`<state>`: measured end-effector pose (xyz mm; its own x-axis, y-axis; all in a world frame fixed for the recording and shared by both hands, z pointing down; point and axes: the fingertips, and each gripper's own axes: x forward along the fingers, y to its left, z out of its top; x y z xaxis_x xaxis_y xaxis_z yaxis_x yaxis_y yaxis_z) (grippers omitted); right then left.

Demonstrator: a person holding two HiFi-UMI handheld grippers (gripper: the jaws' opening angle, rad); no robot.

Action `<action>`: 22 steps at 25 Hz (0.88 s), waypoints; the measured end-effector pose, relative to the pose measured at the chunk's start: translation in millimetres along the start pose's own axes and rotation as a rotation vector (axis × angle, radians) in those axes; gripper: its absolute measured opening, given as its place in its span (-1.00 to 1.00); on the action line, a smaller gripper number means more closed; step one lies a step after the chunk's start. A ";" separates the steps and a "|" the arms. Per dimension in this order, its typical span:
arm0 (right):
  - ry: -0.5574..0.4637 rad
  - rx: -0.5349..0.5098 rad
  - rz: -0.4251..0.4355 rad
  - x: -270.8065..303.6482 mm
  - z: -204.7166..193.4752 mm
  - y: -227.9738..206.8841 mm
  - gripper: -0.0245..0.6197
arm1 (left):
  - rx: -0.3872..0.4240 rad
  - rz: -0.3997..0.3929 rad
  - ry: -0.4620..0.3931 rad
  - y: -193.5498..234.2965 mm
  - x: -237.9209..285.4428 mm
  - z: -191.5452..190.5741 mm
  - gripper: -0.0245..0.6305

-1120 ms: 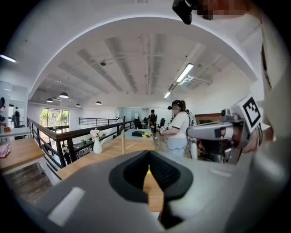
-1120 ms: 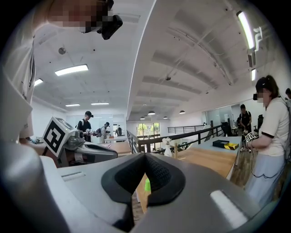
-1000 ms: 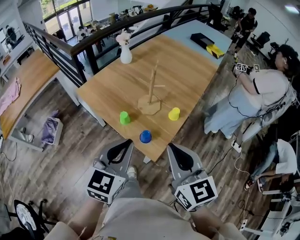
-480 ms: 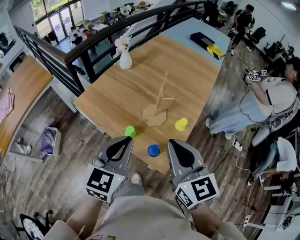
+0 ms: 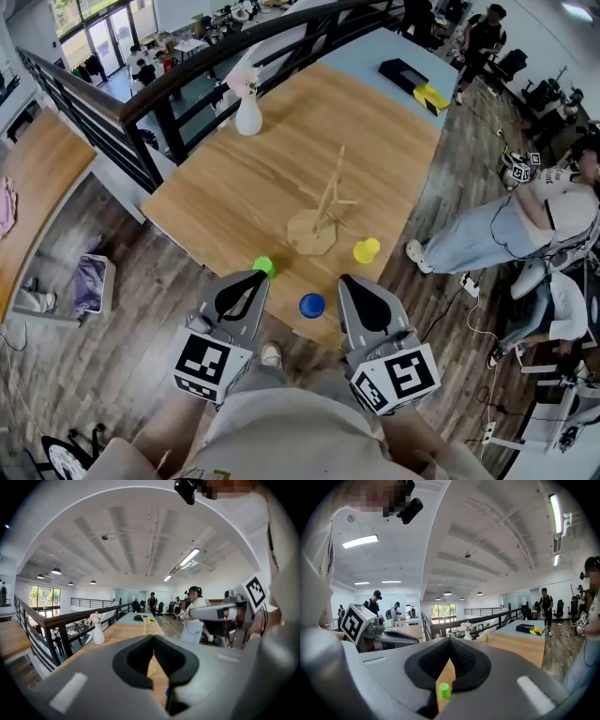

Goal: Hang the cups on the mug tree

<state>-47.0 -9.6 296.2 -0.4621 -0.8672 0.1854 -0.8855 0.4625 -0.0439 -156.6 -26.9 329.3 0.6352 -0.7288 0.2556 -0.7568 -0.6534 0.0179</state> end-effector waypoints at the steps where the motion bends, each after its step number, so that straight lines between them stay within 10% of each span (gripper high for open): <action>1: 0.003 -0.001 0.000 2.0 0.4 -1.7 -0.92 | 0.000 0.002 -0.001 2.0 2.1 0.4 -0.92; 22: 0.074 0.028 0.103 24.5 -20.2 -32.2 -0.92 | -0.012 0.129 0.071 15.0 34.1 -12.4 -0.91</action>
<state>-28.8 -42.0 321.9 -0.5466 -0.7990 0.2506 -0.8352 0.5419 -0.0936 -148.2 -59.1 350.3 0.5201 -0.7901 0.3243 -0.8337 -0.5521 -0.0082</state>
